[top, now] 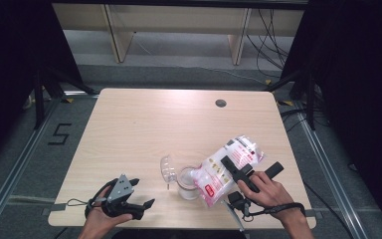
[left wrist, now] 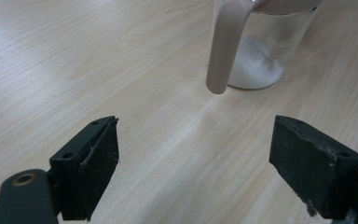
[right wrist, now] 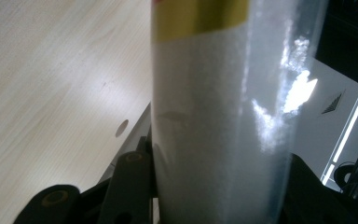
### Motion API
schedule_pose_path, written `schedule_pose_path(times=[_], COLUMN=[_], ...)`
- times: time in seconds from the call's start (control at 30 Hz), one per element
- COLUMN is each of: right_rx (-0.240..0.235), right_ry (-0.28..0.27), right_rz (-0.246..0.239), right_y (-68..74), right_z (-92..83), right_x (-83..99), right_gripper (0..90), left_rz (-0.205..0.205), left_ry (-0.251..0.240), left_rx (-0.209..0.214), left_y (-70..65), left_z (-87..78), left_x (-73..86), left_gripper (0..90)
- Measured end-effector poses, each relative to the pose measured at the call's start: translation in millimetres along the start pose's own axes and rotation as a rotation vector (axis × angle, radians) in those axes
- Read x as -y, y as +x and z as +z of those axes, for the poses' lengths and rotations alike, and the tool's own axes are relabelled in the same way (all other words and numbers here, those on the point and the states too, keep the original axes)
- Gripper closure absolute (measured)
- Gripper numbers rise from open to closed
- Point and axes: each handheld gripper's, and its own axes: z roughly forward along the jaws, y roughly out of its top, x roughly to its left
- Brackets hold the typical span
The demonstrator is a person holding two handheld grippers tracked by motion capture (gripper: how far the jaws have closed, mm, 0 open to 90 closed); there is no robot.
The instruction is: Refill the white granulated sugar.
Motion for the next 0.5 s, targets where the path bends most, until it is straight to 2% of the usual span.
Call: schedule_pose_path(times=[0.4, 0.43, 0.5], right_rx=[0.003, 0.003, 0.001], right_ry=[0.0, -0.01, -0.008], right_rz=[0.011, -0.007, -0.005], right_y=[-0.6, -2.0, -2.1], right_z=[-1.9, -1.1, -1.3], right_x=[0.4, 0.2, 0.1], right_gripper=[65.8, 65.8, 65.9], left_rz=[-0.003, -0.002, -0.001], left_ry=[-0.004, -0.003, -0.004], left_rx=[0.001, 0.002, 0.003], left_y=[-0.1, 0.0, 0.0], left_z=[-0.5, -0.5, -0.4], left_x=[-0.2, -0.2, -0.2], left_gripper=[15.4, 15.4, 15.4])
